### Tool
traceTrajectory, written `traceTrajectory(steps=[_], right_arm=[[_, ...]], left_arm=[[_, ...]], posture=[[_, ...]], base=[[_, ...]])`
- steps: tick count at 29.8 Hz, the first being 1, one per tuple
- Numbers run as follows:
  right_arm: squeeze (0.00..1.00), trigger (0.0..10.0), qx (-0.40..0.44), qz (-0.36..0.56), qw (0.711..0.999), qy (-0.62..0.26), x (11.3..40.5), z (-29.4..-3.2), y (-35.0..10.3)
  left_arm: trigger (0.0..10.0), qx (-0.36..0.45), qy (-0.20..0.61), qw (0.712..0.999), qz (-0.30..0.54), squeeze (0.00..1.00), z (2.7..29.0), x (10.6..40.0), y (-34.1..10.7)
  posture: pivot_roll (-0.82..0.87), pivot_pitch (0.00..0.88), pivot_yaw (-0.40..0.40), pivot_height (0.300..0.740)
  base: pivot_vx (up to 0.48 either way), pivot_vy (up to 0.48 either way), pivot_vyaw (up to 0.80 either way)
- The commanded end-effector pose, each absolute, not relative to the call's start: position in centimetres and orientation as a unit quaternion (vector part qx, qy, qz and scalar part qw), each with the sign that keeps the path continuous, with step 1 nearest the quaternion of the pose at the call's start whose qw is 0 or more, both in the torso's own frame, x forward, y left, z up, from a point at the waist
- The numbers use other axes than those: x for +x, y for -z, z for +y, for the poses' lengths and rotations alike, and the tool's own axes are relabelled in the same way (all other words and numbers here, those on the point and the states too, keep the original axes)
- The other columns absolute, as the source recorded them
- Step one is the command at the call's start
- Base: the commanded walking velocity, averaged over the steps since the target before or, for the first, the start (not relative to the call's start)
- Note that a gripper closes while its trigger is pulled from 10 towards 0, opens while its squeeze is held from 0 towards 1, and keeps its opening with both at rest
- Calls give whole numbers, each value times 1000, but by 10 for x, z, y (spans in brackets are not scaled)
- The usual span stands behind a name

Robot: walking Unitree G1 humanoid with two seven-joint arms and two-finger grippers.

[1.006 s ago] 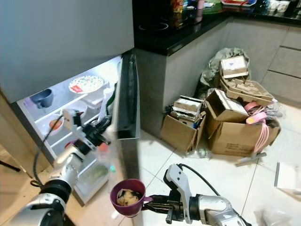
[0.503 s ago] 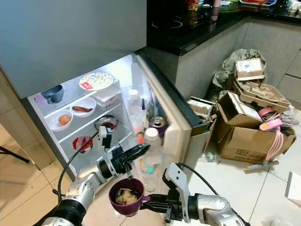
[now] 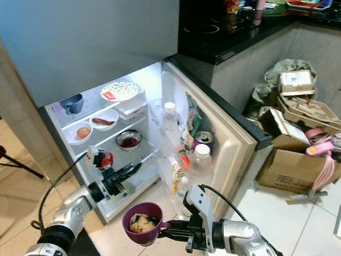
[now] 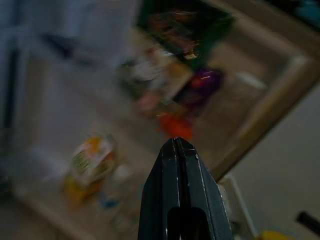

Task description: Restocking fridge

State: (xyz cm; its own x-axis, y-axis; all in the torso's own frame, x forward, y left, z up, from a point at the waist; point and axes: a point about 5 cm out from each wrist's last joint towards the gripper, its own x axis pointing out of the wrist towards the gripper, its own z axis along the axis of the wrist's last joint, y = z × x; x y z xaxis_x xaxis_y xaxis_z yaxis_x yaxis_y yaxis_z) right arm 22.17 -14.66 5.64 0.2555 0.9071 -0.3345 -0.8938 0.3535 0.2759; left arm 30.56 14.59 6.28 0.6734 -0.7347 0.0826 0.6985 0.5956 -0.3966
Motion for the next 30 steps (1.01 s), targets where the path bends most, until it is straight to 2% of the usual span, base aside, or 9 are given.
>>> traceTrajectory(steps=[1, 2, 5, 8, 15, 22, 24, 27, 30], right_arm=[[0, 10000, 12, 204, 787, -582, 223, -141, -63], [0, 10000, 12, 204, 787, -582, 223, -141, -63], [0, 10000, -4, 177, 810, -559, 237, -137, -69], [0, 10000, -4, 165, 816, -553, 241, -137, -71], [0, 10000, -23, 87, 875, -475, 274, -138, -88], [0, 10000, -54, 82, 902, -421, 289, -140, -87], [0, 10000, -75, 80, 921, -375, 299, -144, -85], [0, 10000, -83, 78, 928, -355, 303, -146, -85], [0, 10000, -87, 78, 948, -295, 314, -161, -84]], left_arm=[[10000, -191, 360, 911, 63, 0, 161, 303, -54], [10000, -191, 360, 911, 63, 0, 161, 303, -54], [10000, -190, 265, 941, 95, 0, 184, 298, -37], [10000, -188, 241, 946, 105, 0, 190, 296, -31], [10000, -198, 154, 953, 171, 0, 206, 268, 2], [10000, -198, 134, 950, 202, 0, 207, 255, 16], [10000, -195, 130, 946, 222, 0, 205, 247, 24], [10000, -193, 130, 945, 230, 0, 204, 244, 27], [10000, -188, 120, 941, 256, 0, 206, 231, 37]], posture=[[-84, 0, 38, 740], [-84, 0, 38, 740], [-83, 0, 38, 740], [-82, 0, 37, 740], [-75, 0, 35, 740], [-72, 0, 34, 740], [-68, 0, 32, 740], [-66, 0, 31, 740], [-62, 0, 32, 740]], base=[[0, 0, 0], [0, 0, 0], [0, 0, 0], [0, 0, 0], [0, 0, 0], [0, 0, 0], [0, 0, 0], [0, 0, 0], [0, 0, 0]])
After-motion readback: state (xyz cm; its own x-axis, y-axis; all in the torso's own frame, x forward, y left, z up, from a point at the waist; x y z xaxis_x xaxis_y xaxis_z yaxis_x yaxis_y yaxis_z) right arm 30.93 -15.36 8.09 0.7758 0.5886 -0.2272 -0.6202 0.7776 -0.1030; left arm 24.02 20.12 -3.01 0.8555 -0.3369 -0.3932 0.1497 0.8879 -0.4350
